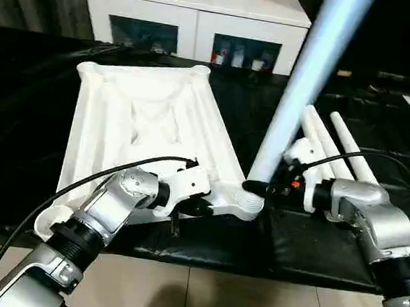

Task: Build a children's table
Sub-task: Insert table leg to table base, then rotate leg to tighten

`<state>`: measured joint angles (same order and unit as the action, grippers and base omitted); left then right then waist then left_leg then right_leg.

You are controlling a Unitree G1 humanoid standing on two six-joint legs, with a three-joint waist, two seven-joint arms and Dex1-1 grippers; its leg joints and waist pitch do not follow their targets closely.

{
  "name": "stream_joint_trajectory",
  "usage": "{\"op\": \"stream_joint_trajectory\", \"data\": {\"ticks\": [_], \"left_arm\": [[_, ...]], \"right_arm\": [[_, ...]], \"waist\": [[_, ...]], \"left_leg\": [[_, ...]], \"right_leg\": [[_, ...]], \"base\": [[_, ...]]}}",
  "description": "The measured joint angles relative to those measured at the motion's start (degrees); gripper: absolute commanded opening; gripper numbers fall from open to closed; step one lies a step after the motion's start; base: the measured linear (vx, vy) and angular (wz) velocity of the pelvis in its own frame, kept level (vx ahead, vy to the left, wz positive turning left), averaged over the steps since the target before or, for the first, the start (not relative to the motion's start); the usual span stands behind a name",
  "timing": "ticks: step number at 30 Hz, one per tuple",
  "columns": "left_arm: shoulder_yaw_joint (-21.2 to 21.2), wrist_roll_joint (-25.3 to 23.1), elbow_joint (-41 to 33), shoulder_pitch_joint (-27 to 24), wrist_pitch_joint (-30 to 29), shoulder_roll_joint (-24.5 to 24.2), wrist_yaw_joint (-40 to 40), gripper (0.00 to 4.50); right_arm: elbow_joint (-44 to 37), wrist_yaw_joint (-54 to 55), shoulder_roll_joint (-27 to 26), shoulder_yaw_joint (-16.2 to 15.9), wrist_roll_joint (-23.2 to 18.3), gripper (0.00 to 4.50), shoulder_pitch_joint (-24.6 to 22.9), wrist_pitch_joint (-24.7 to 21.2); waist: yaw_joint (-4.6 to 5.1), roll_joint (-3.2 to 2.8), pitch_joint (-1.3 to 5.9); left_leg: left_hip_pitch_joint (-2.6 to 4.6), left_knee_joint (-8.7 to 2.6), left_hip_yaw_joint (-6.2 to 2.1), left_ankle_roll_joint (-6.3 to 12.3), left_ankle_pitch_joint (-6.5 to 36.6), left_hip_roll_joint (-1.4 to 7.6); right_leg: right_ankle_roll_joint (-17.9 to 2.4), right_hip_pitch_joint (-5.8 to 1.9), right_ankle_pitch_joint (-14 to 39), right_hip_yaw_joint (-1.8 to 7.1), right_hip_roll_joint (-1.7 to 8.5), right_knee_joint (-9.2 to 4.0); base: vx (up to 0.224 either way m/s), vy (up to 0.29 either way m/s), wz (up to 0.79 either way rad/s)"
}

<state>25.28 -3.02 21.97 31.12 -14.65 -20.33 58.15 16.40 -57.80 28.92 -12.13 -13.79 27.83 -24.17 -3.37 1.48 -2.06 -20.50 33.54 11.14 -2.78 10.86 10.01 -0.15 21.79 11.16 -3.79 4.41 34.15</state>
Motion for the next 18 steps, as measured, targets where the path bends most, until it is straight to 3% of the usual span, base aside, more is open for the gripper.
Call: {"op": "stream_joint_trajectory", "data": {"ticks": [9, 18], "left_arm": [[-0.05, -0.03, -0.01, -0.17, 0.0, -0.25, -0.19, 0.0], [-0.3, -0.04, -0.02, -0.6, -0.12, 0.19, -1.2, 0.0]], "right_arm": [[0.05, 0.85, -0.41, 0.08, 0.18, 1.86, -1.63, 3.4], [0.39, 4.78, -3.57, 2.55, 0.03, 1.86, -4.19, 5.84]], "waist": [[0.05, 0.1, 0.07], [0.39, 0.14, 0.11]], "left_leg": [[0.1, -0.08, 0.0, -0.01, 0.0, 0.0], [0.18, -0.07, -0.01, -0.01, 0.01, -0.01]], "right_leg": [[0.01, -0.01, 0.0, 0.0, 0.0, 0.0], [0.03, 0.0, 0.02, -0.01, 0.0, -0.16]], "base": [[0.0, 0.0, 0.0], [0.0, 0.0, 0.0]]}}
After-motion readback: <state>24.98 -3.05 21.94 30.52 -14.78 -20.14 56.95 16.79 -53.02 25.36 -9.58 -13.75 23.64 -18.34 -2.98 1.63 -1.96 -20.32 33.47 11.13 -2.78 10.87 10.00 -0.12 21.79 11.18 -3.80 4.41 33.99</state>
